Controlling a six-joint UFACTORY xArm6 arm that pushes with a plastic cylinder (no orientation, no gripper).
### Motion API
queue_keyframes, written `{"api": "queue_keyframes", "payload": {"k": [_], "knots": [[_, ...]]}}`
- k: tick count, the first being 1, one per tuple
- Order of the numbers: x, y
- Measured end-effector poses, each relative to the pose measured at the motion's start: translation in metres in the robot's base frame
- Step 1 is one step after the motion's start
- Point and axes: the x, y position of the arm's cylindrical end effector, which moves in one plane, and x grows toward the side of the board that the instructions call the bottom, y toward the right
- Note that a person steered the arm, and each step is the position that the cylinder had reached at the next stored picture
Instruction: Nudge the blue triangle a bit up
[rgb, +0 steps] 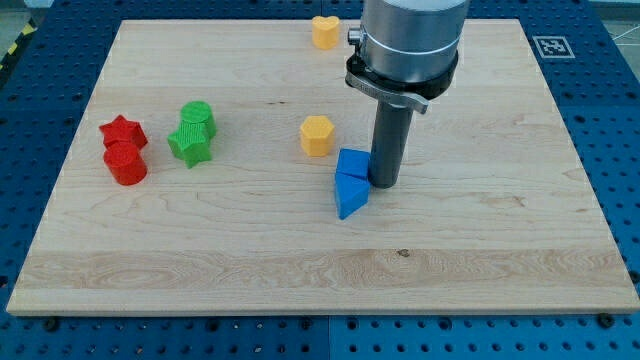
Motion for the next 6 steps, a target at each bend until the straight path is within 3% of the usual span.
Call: {"api": "queue_keyframes", "payload": {"k": [1,3,4,6], "knots": [[-0.009,-0.009],[-0.068,-0.022],[-0.069,-0.017],[0.05,0.085]]}}
